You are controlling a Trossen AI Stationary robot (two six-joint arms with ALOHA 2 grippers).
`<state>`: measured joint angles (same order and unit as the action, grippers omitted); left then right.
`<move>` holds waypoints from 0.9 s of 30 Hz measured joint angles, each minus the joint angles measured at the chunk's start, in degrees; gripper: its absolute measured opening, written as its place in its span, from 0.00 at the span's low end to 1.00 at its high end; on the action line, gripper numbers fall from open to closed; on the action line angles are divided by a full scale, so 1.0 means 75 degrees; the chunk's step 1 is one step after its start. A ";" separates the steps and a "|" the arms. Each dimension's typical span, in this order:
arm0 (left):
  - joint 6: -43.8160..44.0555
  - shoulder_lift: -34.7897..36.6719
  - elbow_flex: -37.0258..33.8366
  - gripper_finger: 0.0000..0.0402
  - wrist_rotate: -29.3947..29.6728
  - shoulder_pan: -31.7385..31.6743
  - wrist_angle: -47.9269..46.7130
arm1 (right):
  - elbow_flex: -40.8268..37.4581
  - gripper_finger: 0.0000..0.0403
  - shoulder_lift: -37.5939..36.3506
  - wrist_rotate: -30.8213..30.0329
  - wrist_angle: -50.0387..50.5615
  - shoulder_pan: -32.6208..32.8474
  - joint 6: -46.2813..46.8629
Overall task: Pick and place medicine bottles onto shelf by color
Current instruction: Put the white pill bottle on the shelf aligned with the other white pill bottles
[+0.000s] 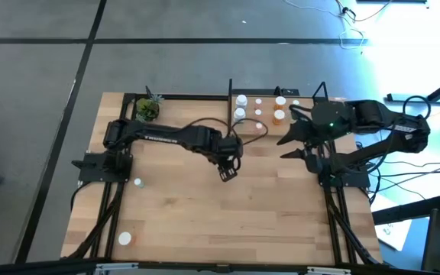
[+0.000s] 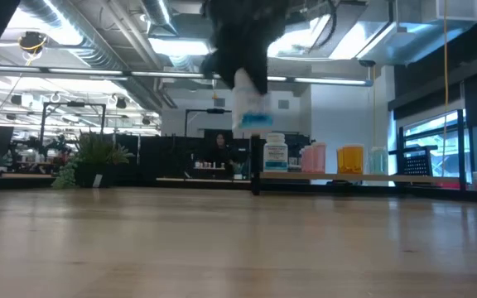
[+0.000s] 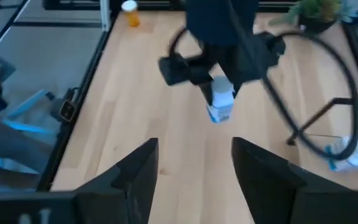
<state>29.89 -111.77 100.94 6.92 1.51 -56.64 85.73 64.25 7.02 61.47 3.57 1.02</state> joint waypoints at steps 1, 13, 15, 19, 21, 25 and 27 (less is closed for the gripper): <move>-0.0188 0.0000 0.0241 0.47 0.0000 -0.0023 -0.0124 | 0.0000 0.51 -0.0051 -0.0113 0.0038 0.0006 0.0037; -0.1840 0.0009 0.1731 0.47 -0.0197 -0.0548 -0.0315 | 0.0000 0.51 -0.0157 -0.0888 0.0196 0.0003 0.0064; -0.1919 0.0007 0.1725 0.47 -0.0266 -0.0619 -0.0279 | 0.0000 0.51 -0.0174 -0.0876 0.0237 0.0003 0.0064; -0.2061 -0.0239 0.1723 0.47 -0.0282 -0.0636 -0.0155 | 0.0000 0.51 -0.0196 -0.0868 0.0514 0.0003 0.0064; -0.2125 -0.0492 0.1720 0.47 -0.0461 -0.0587 -0.0008 | 0.0000 0.51 -0.0204 -0.0868 0.0571 0.0003 0.0068; -0.2271 -0.0963 0.1732 0.47 -0.0712 -0.0544 0.0408 | 0.0000 0.51 -0.0209 -0.0863 0.0592 0.0003 0.0239; -0.2304 -0.1192 0.1714 0.47 -0.0702 -0.0541 0.0419 | 0.0000 0.51 -0.0207 -0.0852 0.0601 0.0009 0.0239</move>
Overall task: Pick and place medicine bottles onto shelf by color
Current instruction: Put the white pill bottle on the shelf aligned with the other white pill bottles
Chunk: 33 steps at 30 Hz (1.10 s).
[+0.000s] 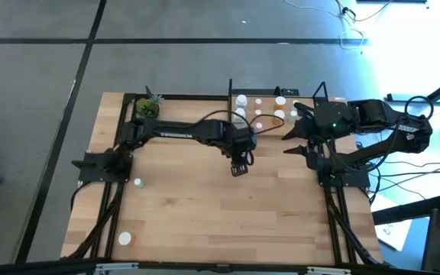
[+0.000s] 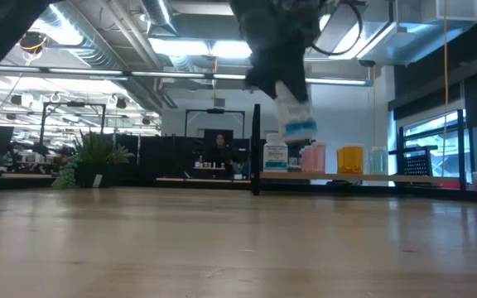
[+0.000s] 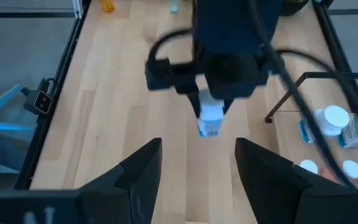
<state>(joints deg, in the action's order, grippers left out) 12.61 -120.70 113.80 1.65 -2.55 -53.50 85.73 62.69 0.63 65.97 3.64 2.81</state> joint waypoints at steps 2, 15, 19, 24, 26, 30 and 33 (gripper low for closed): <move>-0.0084 -0.0223 0.0008 0.47 0.0014 -0.0003 0.0295 | 0.0000 0.51 -0.0002 0.0050 0.0000 0.0000 0.0000; -0.0161 -0.0995 0.0019 0.47 0.0017 0.0000 0.0504 | 0.0000 0.51 0.0001 0.0273 0.0178 0.0006 0.0000; -0.0164 -0.1126 0.0024 0.47 -0.0064 0.0006 0.0517 | 0.0000 0.51 0.0001 0.0270 0.0172 0.0006 -0.0006; -0.0167 -0.1222 0.0012 0.47 -0.0093 0.0012 0.0428 | 0.0000 0.51 0.0001 0.0270 0.0169 0.0006 -0.0009; -0.0166 -0.1259 0.0004 0.47 -0.0093 0.0009 0.0333 | 0.0000 0.51 0.0001 0.0267 0.0163 0.0006 -0.0003; -0.0164 -0.1257 0.0003 0.47 -0.0093 0.0009 0.0360 | 0.0000 0.51 0.0001 0.0267 0.0155 0.0006 -0.0007; -0.0164 -0.1271 0.0003 0.47 -0.0096 0.0012 0.0356 | 0.0000 0.51 0.0001 0.0267 0.0155 0.0006 -0.0015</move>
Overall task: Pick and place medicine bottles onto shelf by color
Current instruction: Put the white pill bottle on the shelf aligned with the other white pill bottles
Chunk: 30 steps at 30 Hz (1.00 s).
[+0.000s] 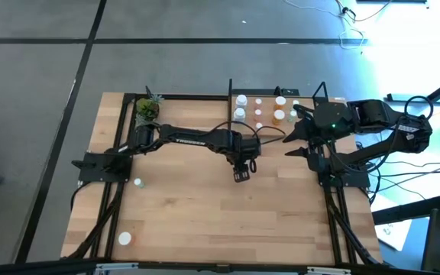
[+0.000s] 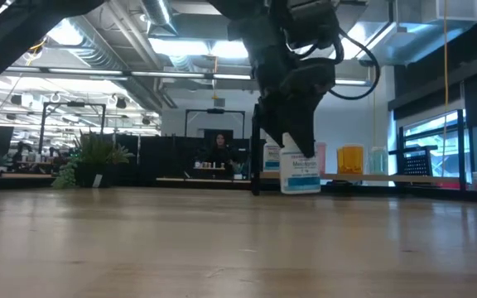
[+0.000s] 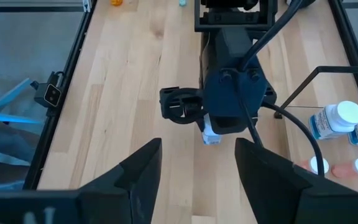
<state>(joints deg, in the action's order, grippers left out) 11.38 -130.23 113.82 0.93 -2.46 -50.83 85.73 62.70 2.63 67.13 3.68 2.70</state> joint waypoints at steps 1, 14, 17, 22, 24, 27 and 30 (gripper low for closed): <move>0.0003 0.0000 0.0000 0.47 0.0003 0.0000 0.0003 | 0.0000 0.51 0.0000 0.0000 0.0000 0.0000 0.0003; 0.0070 0.0000 0.0000 0.47 0.0000 -0.0002 -0.0011 | 0.0000 0.51 0.0000 -0.0003 0.0000 0.0000 -0.0008; 0.0076 0.0000 0.0000 0.47 0.0000 -0.0003 -0.0011 | 0.0000 0.51 0.0000 -0.0003 0.0000 0.0000 -0.0015; 0.0233 0.0000 0.0000 0.47 0.0003 -0.0003 -0.0024 | 0.0000 0.51 0.0000 -0.0003 0.0000 0.0000 -0.0017; 0.0230 0.0000 0.0000 0.47 0.0003 -0.0003 -0.0026 | 0.0000 0.51 0.0000 -0.0003 0.0000 0.0000 -0.0017; 0.0230 0.0000 0.0000 0.47 0.0000 -0.0003 -0.0034 | -0.0002 0.51 0.0000 -0.0003 0.0000 0.0000 -0.0017; 0.0231 0.0000 0.0000 0.47 0.0000 -0.0003 -0.0045 | -0.0001 0.51 0.0000 -0.0003 0.0000 -0.0001 -0.0017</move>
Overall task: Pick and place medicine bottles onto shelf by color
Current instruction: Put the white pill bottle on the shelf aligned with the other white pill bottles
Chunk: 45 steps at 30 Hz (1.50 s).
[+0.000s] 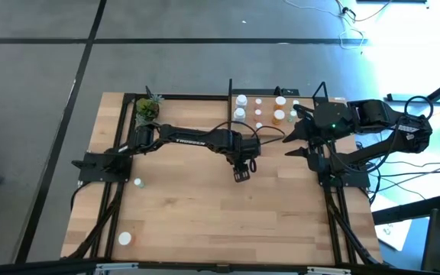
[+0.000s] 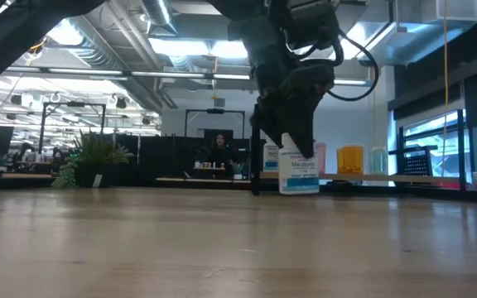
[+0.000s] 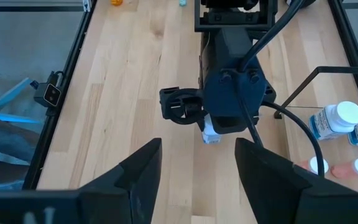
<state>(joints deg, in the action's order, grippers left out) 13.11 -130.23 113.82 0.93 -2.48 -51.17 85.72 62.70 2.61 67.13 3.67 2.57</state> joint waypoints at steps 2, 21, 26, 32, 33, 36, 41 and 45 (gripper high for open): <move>0.0034 0.0000 0.0000 0.47 0.0003 0.0006 -0.0052 | -0.0001 0.51 0.0001 0.0000 0.0000 0.0001 0.0000; -0.0014 0.0000 0.0000 0.59 0.0006 0.0038 -0.0054 | -0.0001 0.51 0.0003 -0.0003 0.0000 -0.0001 0.0000; -0.0024 0.0000 0.0000 0.67 0.0006 0.0048 -0.0054 | -0.0001 0.51 0.0003 -0.0003 0.0000 -0.0001 0.0000; -0.0178 0.0093 0.0007 0.72 0.0180 0.0120 -0.0112 | -0.0001 0.51 0.0003 -0.0003 0.0003 0.0000 0.0001; -0.0176 0.0108 0.0061 0.73 0.0258 0.0141 -0.0132 | -0.0001 0.51 0.0003 -0.0003 0.0000 0.0000 0.0001; -0.0206 0.0140 0.0372 0.76 0.0473 0.0217 -0.0627 | -0.0001 0.51 0.0003 -0.0003 0.0002 0.0001 0.0000; -0.0235 0.0187 0.1071 0.78 0.0857 0.0310 -0.1206 | -0.0001 0.51 0.0003 -0.0003 -0.0002 -0.0001 0.0000; -0.0233 0.0187 0.1679 0.78 0.1287 0.0408 -0.1600 | -0.0001 0.51 0.0003 -0.0003 0.0000 -0.0001 0.0000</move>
<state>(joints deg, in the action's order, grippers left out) 11.37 -128.84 126.41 10.58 0.58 -63.17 85.71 62.72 2.59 67.13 3.66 2.57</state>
